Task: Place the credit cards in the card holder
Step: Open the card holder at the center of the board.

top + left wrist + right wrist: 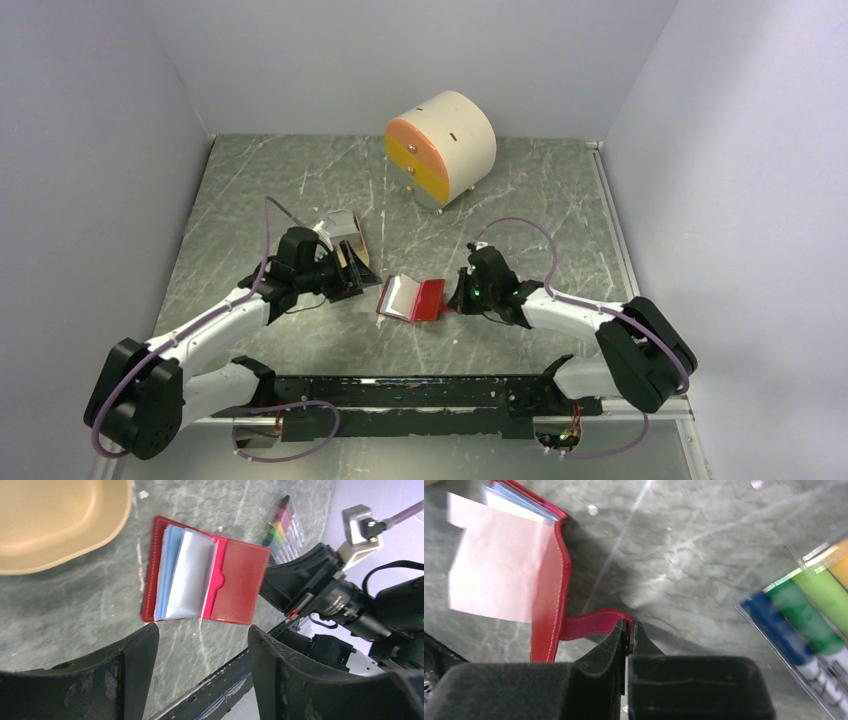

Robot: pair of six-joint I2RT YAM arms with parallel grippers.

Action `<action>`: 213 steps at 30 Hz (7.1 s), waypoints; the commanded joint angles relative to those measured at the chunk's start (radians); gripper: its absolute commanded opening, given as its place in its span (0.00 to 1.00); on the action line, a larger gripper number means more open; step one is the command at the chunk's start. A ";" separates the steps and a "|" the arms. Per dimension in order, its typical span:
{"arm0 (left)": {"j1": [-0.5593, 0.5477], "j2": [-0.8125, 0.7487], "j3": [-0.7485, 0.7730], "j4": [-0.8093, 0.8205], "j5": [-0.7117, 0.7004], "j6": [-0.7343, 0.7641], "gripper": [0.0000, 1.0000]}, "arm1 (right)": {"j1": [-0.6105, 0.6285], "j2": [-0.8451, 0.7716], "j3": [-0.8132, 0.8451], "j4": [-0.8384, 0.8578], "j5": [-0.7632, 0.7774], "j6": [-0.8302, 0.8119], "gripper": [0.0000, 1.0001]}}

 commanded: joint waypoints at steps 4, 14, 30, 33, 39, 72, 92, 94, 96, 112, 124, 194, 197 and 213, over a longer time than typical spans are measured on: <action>-0.067 0.069 0.020 0.213 0.018 -0.033 0.69 | 0.001 -0.048 -0.031 -0.035 0.057 -0.031 0.01; -0.151 0.229 0.151 0.046 -0.168 0.014 0.43 | 0.001 -0.015 -0.069 0.004 0.074 -0.037 0.01; -0.192 0.336 0.104 0.377 0.082 -0.033 0.45 | 0.001 -0.091 -0.078 -0.006 0.067 -0.058 0.09; -0.208 0.385 0.113 0.453 0.138 -0.040 0.44 | 0.001 -0.133 -0.056 -0.049 0.069 -0.054 0.20; -0.269 0.477 0.158 0.499 0.148 -0.045 0.44 | -0.001 -0.269 0.014 -0.187 0.111 -0.036 0.38; -0.293 0.233 0.197 -0.128 -0.297 -0.062 0.53 | 0.094 0.065 -0.080 0.209 0.045 0.140 0.28; -0.293 0.269 0.237 -0.295 -0.490 -0.031 0.41 | 0.091 0.105 -0.144 0.273 0.038 0.097 0.27; -0.293 0.279 0.242 -0.303 -0.501 -0.037 0.41 | 0.091 0.106 -0.142 0.271 0.036 0.093 0.26; -0.293 0.302 0.255 -0.299 -0.502 -0.036 0.40 | 0.092 0.103 -0.142 0.274 0.031 0.091 0.26; -0.295 0.416 0.284 -0.137 -0.400 0.023 0.38 | 0.091 0.031 -0.150 0.256 0.036 0.079 0.26; -0.299 0.432 0.309 -0.188 -0.449 0.013 0.37 | 0.092 0.018 -0.145 0.257 0.027 0.078 0.26; -0.353 0.504 0.376 -0.069 -0.225 0.069 0.42 | 0.091 -0.084 -0.035 0.198 -0.019 0.040 0.41; -0.365 0.504 0.383 -0.063 -0.220 0.064 0.42 | 0.091 -0.128 -0.038 0.189 -0.017 0.073 0.47; -0.406 0.565 0.394 0.051 -0.123 0.032 0.42 | 0.092 -0.278 -0.014 0.145 0.052 0.161 0.22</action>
